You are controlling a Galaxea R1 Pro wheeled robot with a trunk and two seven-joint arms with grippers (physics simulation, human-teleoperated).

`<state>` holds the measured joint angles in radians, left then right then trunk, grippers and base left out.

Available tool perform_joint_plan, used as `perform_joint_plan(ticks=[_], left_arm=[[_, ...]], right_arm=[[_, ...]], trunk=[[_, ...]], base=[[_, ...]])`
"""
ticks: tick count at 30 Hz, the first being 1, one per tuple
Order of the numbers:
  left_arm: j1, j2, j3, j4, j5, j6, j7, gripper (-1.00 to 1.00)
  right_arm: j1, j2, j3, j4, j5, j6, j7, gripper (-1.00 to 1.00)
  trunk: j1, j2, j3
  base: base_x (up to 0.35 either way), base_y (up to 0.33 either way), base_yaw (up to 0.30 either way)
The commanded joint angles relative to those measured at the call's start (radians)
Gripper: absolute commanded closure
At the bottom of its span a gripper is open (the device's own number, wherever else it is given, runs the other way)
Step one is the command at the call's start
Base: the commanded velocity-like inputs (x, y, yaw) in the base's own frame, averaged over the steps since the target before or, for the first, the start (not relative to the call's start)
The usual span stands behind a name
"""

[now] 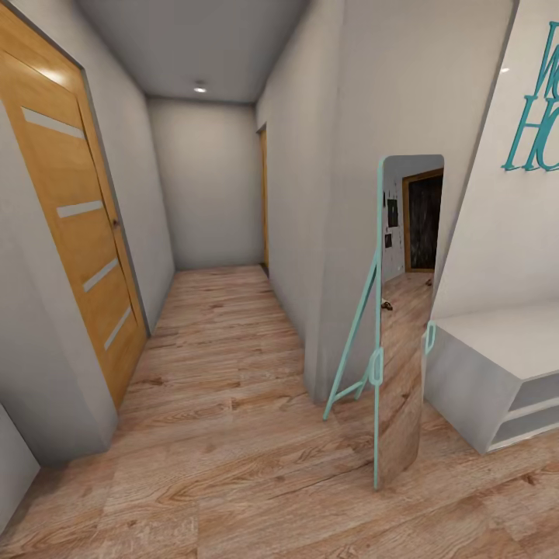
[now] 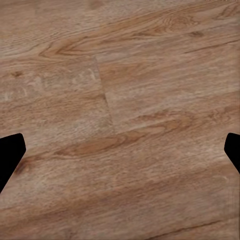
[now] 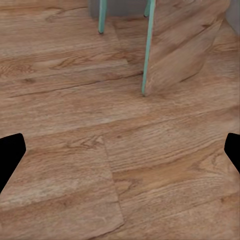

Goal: Pick up the two gym shoes and the two sandals from the corridor floor and place them onto the hallstand (shoe rack) in the corridor, making sure they are on the rack and not on the floor. Arrange them so the two gym shoes are next to each other and the two sandals are next to each other.

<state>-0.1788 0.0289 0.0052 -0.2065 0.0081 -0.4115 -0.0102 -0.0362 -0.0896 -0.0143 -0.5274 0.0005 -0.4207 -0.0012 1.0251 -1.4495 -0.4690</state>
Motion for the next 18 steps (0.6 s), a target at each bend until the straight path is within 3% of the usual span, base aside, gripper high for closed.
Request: perform_joint_plan(ticks=[1,8,18], left_arm=[[-0.001,-0.001,0.000,0.001,0.001,-0.003,-0.001,-1.00],[-0.001,-0.004,-0.007,0.000,-0.001,-0.004,-0.002,-1.00],[0.000,0.004,-0.004,-0.003,0.003,-0.006,-0.002,-1.00]], right_arm=[[-0.001,0.000,-0.001,0.001,0.000,-0.003,-0.001,-1.00],[-0.001,0.001,-0.002,0.000,-0.001,-0.003,-0.003,-1.00],[-0.001,0.001,-0.002,0.000,-0.003,-0.003,-0.004,-1.00]], trunk=[[0.000,-0.001,-0.001],[0.000,-0.001,-0.001],[0.000,-0.001,-0.001]], base=[[0.000,0.000,0.000],[0.000,0.000,-0.040],[0.000,0.000,-0.229]])
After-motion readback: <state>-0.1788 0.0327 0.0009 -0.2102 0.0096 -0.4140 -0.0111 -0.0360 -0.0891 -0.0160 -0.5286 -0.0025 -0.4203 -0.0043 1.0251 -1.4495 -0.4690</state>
